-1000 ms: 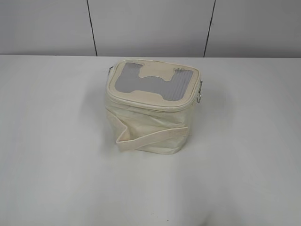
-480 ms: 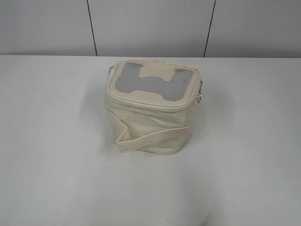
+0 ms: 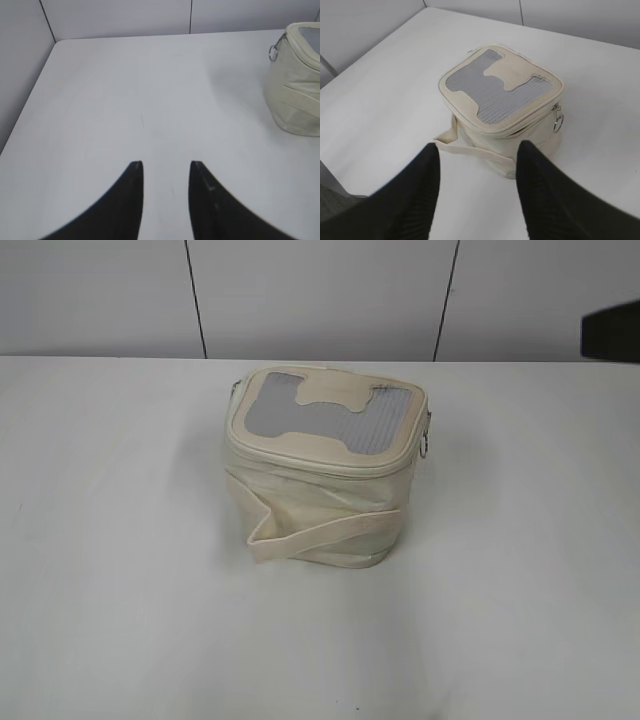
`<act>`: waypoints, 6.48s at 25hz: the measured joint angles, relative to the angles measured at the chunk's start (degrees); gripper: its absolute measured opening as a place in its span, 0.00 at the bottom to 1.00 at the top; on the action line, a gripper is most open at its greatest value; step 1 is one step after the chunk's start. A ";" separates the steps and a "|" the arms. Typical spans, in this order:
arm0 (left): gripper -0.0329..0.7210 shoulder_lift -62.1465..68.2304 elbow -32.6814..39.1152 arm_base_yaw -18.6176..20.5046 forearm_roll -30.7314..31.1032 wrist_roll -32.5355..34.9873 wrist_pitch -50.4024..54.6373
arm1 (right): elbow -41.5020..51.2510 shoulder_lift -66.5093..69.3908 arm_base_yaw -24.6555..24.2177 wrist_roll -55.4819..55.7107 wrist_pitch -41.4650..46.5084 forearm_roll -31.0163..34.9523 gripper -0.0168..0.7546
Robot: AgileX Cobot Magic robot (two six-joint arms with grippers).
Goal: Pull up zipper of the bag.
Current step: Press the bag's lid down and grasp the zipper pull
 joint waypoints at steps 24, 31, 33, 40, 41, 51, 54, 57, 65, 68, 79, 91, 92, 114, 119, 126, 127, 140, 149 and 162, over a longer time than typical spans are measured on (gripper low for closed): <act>0.36 0.00 0.00 0.00 0.11 0.00 0.00 | -81.70 81.05 16.45 -2.01 21.75 -7.00 0.54; 0.36 0.00 0.00 0.00 0.11 0.00 0.00 | -95.06 91.96 17.18 5.45 23.18 -10.47 0.54; 0.36 0.00 0.00 0.00 0.11 0.00 0.00 | -95.22 92.47 17.25 6.57 23.45 -11.41 0.54; 0.36 0.77 0.00 0.00 0.54 0.00 0.00 | -93.44 91.55 17.25 12.01 23.56 -15.08 0.54; 0.36 0.77 0.00 0.00 0.54 0.00 0.00 | -91.75 90.68 17.25 12.07 23.56 -15.38 0.54; 0.35 0.77 0.00 0.00 0.54 0.00 0.00 | -84.57 86.12 17.25 10.04 23.67 -15.58 0.54; 0.35 0.77 0.00 0.00 0.54 0.00 0.00 | -84.42 86.91 17.25 10.15 23.67 -16.45 0.54; 0.35 0.77 0.00 0.00 0.54 0.00 0.00 | -84.42 86.91 17.25 11.07 23.67 -17.71 0.54; 0.35 0.77 0.00 0.00 0.54 0.00 -0.06 | -82.11 86.91 17.25 11.18 23.74 -17.24 0.18; 0.35 1.77 -0.37 0.00 0.22 0.00 -0.64 | -82.05 86.85 17.25 10.66 23.99 -17.12 0.09; 0.38 36.33 -4.62 0.00 -31.55 29.55 -27.93 | -81.94 86.79 17.25 9.89 24.04 -15.99 0.09; 0.56 98.23 -29.93 2.99 -70.45 88.97 -16.14 | -81.69 86.79 17.25 9.78 24.05 -15.61 0.09; 0.56 100.56 -31.46 2.99 -70.51 92.05 -15.77 | -81.69 86.79 17.25 9.78 24.05 -15.55 0.09; 0.57 115.91 -36.34 -4.94 -82.26 116.54 -15.99 | -81.69 86.79 17.25 9.91 24.05 -15.42 0.09; 0.57 115.91 -36.34 -5.51 -84.13 118.51 -16.57 | -81.69 86.79 17.25 9.97 24.05 -15.48 0.09; 0.57 116.10 -36.34 -7.14 -88.65 121.98 -19.66 | -81.69 86.79 17.25 10.10 24.05 -15.77 0.09; 0.57 116.10 -36.34 -7.36 -88.90 122.12 -20.22 | -81.69 86.74 17.25 10.10 24.05 -15.83 0.09; 0.36 117.48 -36.74 -8.25 -94.21 122.37 -21.70 | -81.69 86.69 17.07 10.33 23.89 -16.38 0.08; 0.10 117.91 -37.47 -8.68 -96.22 124.00 -22.27 | -81.69 86.69 17.07 10.33 23.89 -16.39 0.08; 0.03 115.33 -35.82 -8.79 -87.33 117.36 -25.14 | -81.69 86.69 17.07 10.48 23.94 -16.28 0.08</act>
